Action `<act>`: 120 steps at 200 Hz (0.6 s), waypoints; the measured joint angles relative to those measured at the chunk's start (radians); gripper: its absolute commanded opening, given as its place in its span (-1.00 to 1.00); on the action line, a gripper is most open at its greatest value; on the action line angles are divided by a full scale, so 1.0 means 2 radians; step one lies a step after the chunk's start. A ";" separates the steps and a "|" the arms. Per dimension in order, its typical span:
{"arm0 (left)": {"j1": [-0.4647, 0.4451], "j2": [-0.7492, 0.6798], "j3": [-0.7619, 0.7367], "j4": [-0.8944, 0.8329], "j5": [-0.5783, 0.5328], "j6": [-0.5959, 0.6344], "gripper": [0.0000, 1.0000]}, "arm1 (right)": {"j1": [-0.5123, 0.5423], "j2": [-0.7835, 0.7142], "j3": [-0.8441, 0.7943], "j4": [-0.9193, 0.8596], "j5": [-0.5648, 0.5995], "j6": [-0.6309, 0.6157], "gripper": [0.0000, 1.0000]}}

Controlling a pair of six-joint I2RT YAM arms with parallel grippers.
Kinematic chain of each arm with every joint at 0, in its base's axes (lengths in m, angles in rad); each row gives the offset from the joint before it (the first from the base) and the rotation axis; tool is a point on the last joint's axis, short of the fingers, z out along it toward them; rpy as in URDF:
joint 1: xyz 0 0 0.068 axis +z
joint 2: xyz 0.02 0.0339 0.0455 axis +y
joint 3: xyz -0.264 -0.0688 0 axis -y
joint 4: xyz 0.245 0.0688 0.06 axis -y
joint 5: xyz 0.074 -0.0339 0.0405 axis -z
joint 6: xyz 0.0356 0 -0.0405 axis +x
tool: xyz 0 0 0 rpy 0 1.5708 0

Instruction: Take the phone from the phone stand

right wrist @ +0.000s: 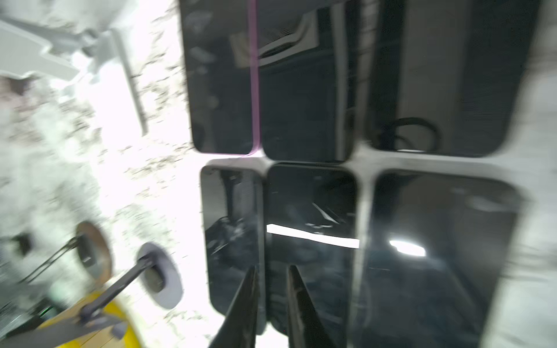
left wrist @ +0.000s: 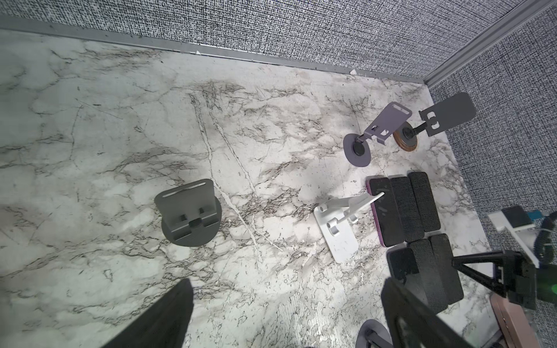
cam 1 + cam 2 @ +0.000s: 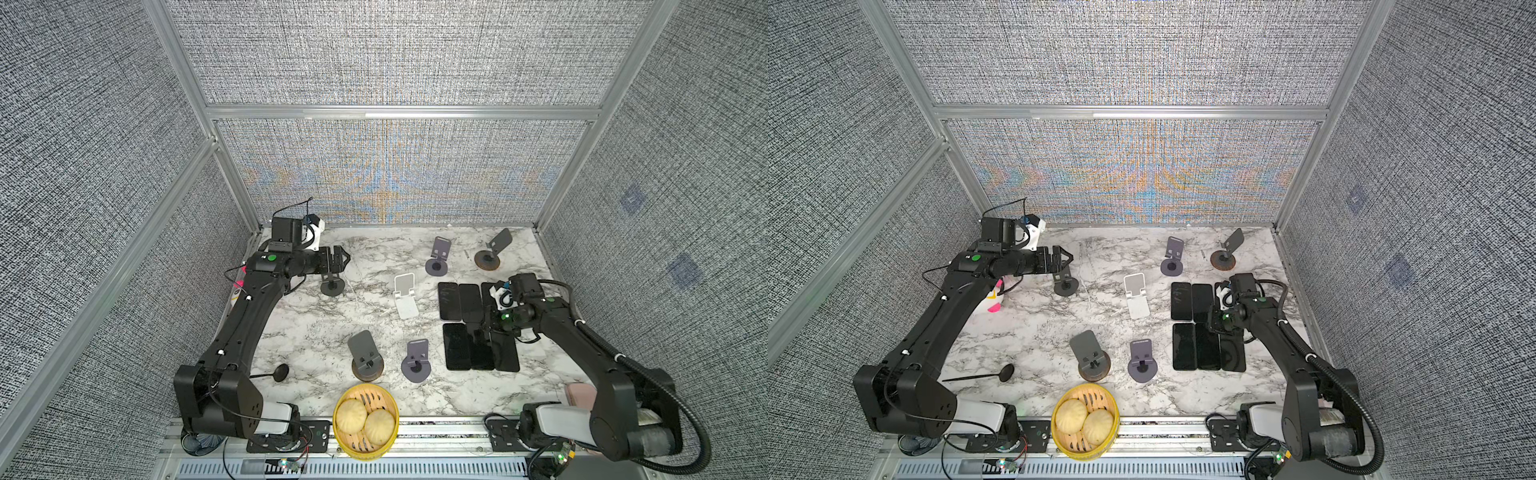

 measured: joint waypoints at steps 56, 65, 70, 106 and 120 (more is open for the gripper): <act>0.000 -0.006 0.000 0.000 -0.004 0.002 0.96 | 0.055 0.049 0.009 -0.003 0.074 0.011 -0.03; 0.000 -0.007 0.000 0.000 -0.006 0.004 0.96 | 0.066 0.061 0.012 -0.004 0.084 0.013 0.08; 0.000 -0.008 0.000 0.000 -0.008 0.004 0.96 | 0.072 0.067 0.015 -0.004 0.090 0.014 0.12; 0.000 -0.009 0.000 0.000 -0.012 0.005 0.96 | 0.099 0.090 0.035 -0.009 0.126 0.024 0.21; 0.000 -0.009 0.000 0.000 -0.013 0.005 0.96 | 0.111 0.101 0.041 -0.011 0.133 0.028 0.20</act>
